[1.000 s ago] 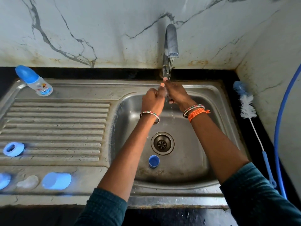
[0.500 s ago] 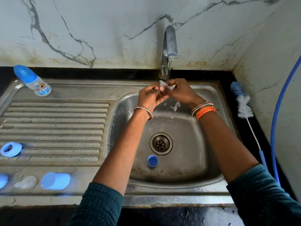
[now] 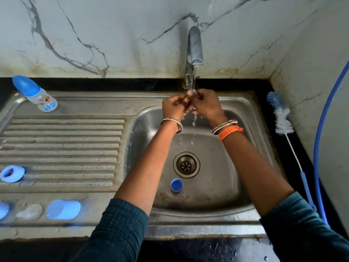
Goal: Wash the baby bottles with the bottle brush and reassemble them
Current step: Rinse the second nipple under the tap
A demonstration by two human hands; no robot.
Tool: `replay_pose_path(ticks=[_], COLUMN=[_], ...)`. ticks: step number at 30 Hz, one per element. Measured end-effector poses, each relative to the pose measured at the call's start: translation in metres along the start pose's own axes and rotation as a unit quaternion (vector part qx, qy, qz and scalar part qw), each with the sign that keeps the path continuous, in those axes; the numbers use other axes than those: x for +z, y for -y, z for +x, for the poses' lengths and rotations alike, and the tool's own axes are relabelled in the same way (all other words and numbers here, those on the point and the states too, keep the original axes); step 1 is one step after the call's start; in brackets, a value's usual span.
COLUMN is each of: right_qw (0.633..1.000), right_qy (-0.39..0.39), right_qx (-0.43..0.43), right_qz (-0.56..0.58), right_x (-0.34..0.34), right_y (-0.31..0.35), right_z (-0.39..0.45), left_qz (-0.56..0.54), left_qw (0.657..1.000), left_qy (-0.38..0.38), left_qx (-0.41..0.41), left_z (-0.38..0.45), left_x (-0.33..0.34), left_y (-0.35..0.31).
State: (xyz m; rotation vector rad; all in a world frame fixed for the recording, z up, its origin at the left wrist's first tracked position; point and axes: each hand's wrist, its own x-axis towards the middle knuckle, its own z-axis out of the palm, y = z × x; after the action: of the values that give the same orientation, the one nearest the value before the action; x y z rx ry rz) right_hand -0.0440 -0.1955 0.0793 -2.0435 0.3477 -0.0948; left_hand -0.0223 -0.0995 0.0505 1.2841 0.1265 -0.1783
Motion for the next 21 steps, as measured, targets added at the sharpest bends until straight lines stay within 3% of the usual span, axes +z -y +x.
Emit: replay_pose_path(ticks=[3,6,11,14,17,19,21], right_qw=[0.99,0.984,0.984,0.986,0.976,0.968,0.979], right_qy=[-0.117,-0.16,-0.154,-0.118,-0.15,-0.177,-0.131], right_qx=[-0.052,-0.049,-0.081,-0.096,-0.14,-0.171,-0.141], right_qz=[-0.062,-0.056,-0.048,-0.069,-0.072,-0.043,-0.065], right_x=[0.021,0.032,0.033,0.027,0.019,0.021,0.034], right_y=[-0.005,-0.009,-0.012,-0.016,-0.014,-0.015,-0.031], right_z=[-0.014,-0.029,-0.033,-0.029,-0.022,-0.019,-0.014], left_qz=[-0.099,-0.147,-0.176,-0.172,-0.121,-0.093,-0.054], left_qw=[0.992,0.983,0.973,0.974,0.977,0.98,0.979], left_qy=[-0.015,-0.007,-0.037,-0.014,0.014,-0.009,-0.051], left_qx=[-0.081,-0.106,-0.144,-0.148,-0.174,-0.176,-0.189], left_z=[-0.001,-0.005,-0.008,-0.009,-0.007,-0.002,0.001], left_x=[-0.001,-0.002,-0.003,-0.004,-0.015,-0.027,-0.038], left_y=[0.01,0.019,0.029,0.027,0.028,0.03,0.035])
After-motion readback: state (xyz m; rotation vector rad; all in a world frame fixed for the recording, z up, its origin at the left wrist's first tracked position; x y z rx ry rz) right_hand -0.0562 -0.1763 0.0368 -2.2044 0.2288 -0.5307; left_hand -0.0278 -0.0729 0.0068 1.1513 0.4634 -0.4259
